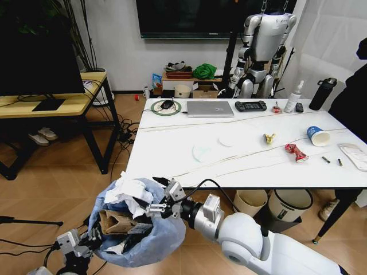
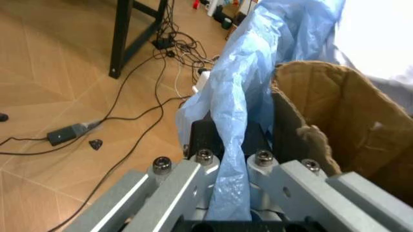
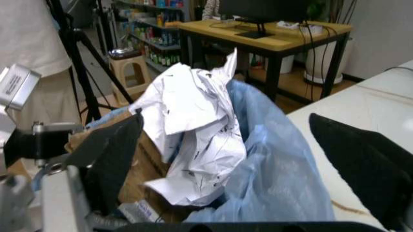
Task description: Pick up the trash bin and place the trash from the table into it.
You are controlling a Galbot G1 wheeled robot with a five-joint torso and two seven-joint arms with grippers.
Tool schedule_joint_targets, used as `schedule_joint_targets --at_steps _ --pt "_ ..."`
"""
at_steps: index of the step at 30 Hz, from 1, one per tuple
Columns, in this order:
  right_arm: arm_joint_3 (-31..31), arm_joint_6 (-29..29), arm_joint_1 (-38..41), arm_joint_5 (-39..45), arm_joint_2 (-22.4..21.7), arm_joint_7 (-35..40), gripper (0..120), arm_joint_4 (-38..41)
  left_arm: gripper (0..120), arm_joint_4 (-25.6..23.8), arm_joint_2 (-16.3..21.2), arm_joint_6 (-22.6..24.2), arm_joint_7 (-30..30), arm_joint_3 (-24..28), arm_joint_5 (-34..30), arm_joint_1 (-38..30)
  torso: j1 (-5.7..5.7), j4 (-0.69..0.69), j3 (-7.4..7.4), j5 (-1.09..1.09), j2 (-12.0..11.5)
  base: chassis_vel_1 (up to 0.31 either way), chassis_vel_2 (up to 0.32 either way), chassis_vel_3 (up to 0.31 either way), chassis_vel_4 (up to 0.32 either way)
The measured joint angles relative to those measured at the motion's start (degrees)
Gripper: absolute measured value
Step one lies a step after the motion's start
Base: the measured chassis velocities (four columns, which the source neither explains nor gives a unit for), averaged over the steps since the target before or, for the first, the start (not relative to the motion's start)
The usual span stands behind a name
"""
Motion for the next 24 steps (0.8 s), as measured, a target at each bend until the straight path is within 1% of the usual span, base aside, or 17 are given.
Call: schedule_joint_targets --at_steps 4,6,9,11,15,17,21,24 --pt "0.59 0.02 -2.21 -0.09 -1.23 0.0 100 1.85 0 0.0 0.06 0.16 -0.38 -0.12 -0.24 -0.32 0.0 -0.01 0.0 -0.01 0.0 0.0 0.0 0.0 0.0" --pt "1.85 0.02 -3.45 -0.14 -1.78 0.03 100 2.92 0 0.12 0.16 0.19 -0.47 0.33 -0.05 -0.06 0.0 -0.02 0.0 0.0 0.0 0.0 0.0 0.0 0.0" --pt "4.55 -0.08 -3.78 0.39 -1.69 0.28 100 3.36 0 0.53 0.0 0.18 -0.4 1.06 0.83 0.45 0.0 0.0 0.0 -0.01 0.0 0.0 0.0 0.0 0.0" --pt "4.85 -0.1 -3.82 0.47 -1.68 0.33 100 3.36 0 0.53 -0.02 0.18 -0.41 1.06 0.82 0.44 0.0 0.01 0.0 0.0 0.0 0.0 0.0 0.0 0.0" --pt "9.7 -0.39 -4.75 1.86 -1.45 0.66 100 2.97 0 1.05 1.1 0.0 0.22 1.93 2.84 1.75 0.0 0.0 0.0 0.0 0.0 0.0 0.0 0.0 0.0" --pt "11.33 -0.47 -5.31 2.26 -1.38 0.79 100 2.88 0 1.07 1.09 0.02 -0.1 1.7 2.02 1.26 0.0 0.0 0.0 0.0 0.0 0.0 0.0 0.0 0.0" --pt "12.93 -0.63 -6.27 2.5 -1.41 0.95 100 2.89 0 1.29 1.21 -0.01 -0.15 2.5 2.27 1.61 0.0 -0.02 0.0 0.0 0.0 0.0 0.0 0.0 0.0" --pt "14.16 -0.77 -7.66 2.31 -1.36 1.09 100 2.8 0 1.68 0.87 0.03 -0.17 2.57 1.91 1.25 0.0 0.0 0.0 -0.01 0.0 0.0 0.0 0.0 0.0"
